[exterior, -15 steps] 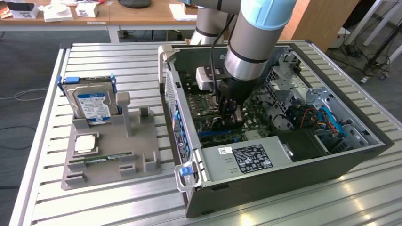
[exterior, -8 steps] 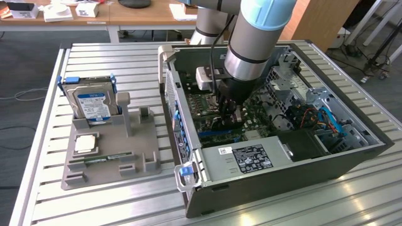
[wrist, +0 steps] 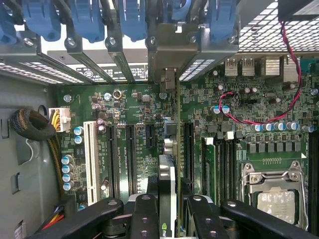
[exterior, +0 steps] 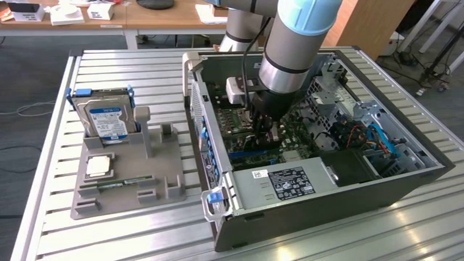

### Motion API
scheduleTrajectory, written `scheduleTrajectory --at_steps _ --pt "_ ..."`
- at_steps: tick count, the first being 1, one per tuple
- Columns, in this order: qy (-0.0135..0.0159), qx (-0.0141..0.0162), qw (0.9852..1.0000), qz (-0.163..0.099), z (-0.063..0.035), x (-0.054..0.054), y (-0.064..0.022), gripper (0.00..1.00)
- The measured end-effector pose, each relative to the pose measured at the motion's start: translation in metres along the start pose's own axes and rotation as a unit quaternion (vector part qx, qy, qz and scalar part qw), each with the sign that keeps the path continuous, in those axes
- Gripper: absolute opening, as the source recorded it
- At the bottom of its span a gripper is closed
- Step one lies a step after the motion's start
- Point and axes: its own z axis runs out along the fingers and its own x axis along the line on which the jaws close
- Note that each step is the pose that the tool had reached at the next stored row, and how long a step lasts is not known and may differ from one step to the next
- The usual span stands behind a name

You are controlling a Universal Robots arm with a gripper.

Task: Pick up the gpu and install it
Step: 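Insert the gpu into the slot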

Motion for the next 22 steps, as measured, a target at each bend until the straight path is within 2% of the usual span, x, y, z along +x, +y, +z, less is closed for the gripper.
scheduleTrajectory --at_steps 22 --pt "-0.0001 0.0002 1.0 0.003 0.0021 0.0001 0.0 0.27"
